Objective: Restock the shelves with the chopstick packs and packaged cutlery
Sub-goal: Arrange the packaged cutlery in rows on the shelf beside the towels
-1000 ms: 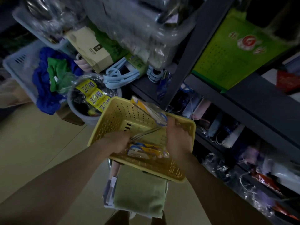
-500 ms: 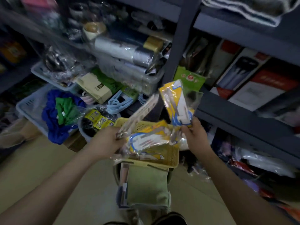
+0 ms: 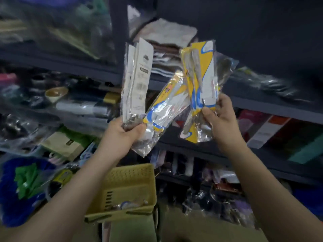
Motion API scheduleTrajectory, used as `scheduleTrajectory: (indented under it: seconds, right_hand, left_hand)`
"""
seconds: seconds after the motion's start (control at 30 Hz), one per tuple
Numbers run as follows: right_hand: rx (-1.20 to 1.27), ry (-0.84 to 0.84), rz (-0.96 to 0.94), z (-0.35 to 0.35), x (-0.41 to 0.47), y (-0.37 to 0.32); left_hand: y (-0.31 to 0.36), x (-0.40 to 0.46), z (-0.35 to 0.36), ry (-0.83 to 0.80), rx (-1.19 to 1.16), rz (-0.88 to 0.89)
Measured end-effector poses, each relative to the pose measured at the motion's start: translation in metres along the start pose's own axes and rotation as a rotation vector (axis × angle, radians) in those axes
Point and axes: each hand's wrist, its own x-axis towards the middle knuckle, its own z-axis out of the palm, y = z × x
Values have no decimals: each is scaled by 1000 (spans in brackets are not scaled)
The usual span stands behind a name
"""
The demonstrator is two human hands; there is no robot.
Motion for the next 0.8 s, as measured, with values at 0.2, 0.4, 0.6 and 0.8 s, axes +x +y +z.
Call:
scheduleTrajectory:
  seconds: [0.2, 0.4, 0.6, 0.8]
  right_hand:
    - [24, 55, 37, -88, 58, -14]
    - [-99, 204, 47, -156, 133, -1]
    - [-679, 123, 79, -177, 208, 8]
    - [-952, -110, -42, -199, 219, -9]
  left_hand:
    - [46, 32, 84, -107, -75, 1]
    - [78, 75, 161, -155, -139, -35]
    - [82, 115, 226, -122, -214, -103]
    - [80, 140, 251, -45, -115, -215]
